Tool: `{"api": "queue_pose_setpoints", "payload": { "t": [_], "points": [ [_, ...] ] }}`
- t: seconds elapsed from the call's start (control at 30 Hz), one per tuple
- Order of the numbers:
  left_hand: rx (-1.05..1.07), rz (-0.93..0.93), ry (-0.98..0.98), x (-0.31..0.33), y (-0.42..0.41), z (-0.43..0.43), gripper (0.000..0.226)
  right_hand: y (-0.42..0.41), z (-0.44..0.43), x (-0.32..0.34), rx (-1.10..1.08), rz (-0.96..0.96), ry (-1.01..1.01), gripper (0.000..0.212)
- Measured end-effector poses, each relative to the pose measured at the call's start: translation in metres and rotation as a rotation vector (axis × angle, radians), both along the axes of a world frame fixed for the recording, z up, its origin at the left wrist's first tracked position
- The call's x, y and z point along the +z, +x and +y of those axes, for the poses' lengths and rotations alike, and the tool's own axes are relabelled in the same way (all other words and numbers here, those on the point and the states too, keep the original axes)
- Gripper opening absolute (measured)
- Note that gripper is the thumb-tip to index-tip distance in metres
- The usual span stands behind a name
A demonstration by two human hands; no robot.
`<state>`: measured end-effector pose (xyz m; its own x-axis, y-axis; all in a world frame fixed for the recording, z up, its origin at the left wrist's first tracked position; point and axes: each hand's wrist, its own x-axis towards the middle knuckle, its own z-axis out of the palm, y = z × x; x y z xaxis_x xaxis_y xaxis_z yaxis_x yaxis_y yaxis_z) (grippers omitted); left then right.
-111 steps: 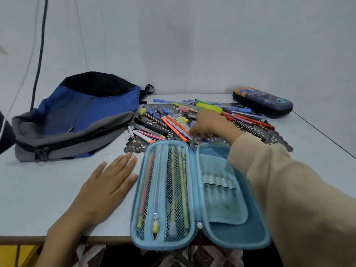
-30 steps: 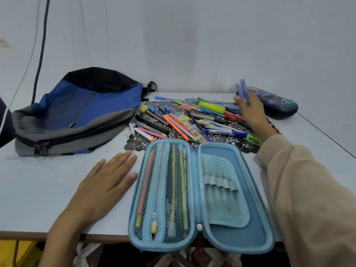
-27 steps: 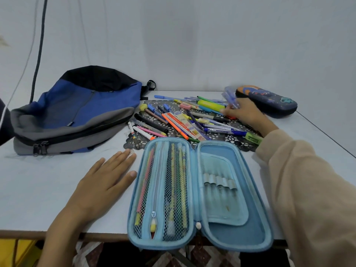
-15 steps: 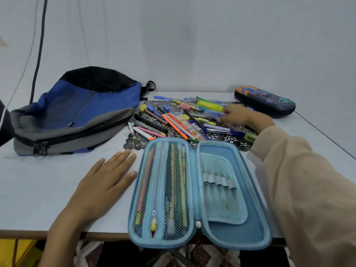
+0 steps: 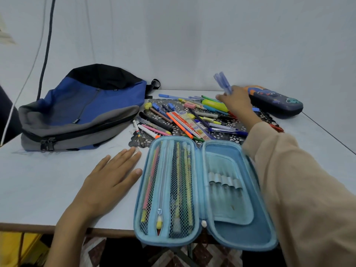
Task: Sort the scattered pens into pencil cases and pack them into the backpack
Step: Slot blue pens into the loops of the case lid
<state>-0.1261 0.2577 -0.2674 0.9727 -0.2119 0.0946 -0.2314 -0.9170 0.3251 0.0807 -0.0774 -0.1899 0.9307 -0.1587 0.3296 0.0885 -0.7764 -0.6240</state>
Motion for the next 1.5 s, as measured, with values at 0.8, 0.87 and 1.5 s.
{"api": "queue_pose_setpoints", "payload": {
  "t": [0.8,0.87,1.5],
  "points": [
    [0.010,-0.002,-0.021,0.001,-0.001,0.001,0.075,0.013,0.099,-0.004,0.208,0.198,-0.613,0.038],
    [0.007,-0.007,-0.039,0.001,-0.002,0.001,0.075,0.013,0.095,-0.006,0.190,0.177,-0.626,0.041],
    [0.008,-0.001,-0.029,0.004,0.000,0.000,0.080,0.029,0.087,0.007,0.115,0.059,0.439,0.012]
  ]
}}
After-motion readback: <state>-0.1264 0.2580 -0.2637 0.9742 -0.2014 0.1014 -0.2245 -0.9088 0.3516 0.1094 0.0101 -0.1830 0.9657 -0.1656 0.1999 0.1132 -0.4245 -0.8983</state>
